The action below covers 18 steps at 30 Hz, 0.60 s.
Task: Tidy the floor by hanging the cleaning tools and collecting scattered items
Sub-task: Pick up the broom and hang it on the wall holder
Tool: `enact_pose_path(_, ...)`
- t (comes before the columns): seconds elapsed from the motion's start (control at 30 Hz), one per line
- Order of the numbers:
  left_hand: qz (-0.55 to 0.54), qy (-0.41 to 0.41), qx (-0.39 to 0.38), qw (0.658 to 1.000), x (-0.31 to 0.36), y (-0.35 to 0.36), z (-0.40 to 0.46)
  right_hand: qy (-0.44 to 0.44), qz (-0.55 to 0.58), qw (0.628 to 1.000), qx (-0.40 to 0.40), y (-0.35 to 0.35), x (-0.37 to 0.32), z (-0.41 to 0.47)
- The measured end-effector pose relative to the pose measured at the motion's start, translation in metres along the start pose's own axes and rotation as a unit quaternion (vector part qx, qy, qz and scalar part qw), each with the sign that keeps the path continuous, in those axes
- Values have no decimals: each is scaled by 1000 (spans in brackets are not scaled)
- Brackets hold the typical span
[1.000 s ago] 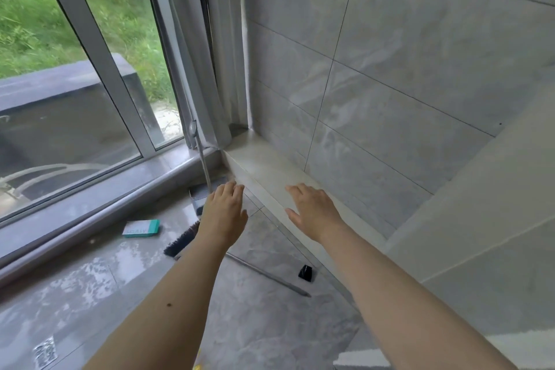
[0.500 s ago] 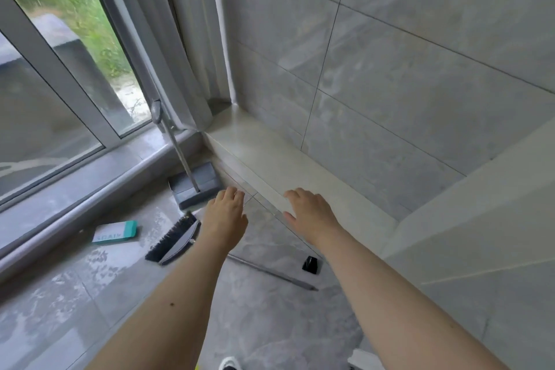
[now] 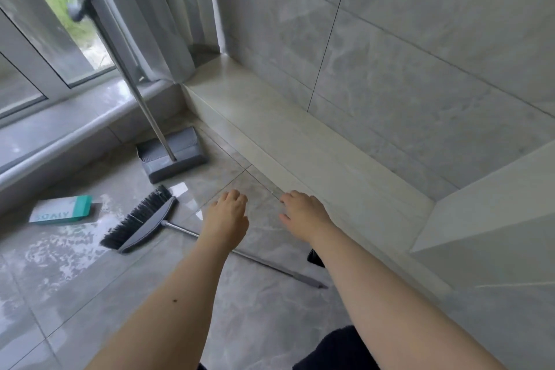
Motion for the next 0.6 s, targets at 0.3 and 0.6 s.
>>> enact_pose_path(0.3,-3,-4,-47,999,-23,169,60,16,20,999,-37,165,40,74)
enact_pose_path(0.6,25,4,-118,993,-39,295,100,51,63,989,-121,290,69,112)
Point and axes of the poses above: each hand's wrist, its own z-axis towards the middle knuckle, its own y-axis out of the palm, x = y × z, the point moved 1 cm from there along z, towards the middle knuckle, and after that the axes turned 3 degrees about -y, right-handed, at the moved point
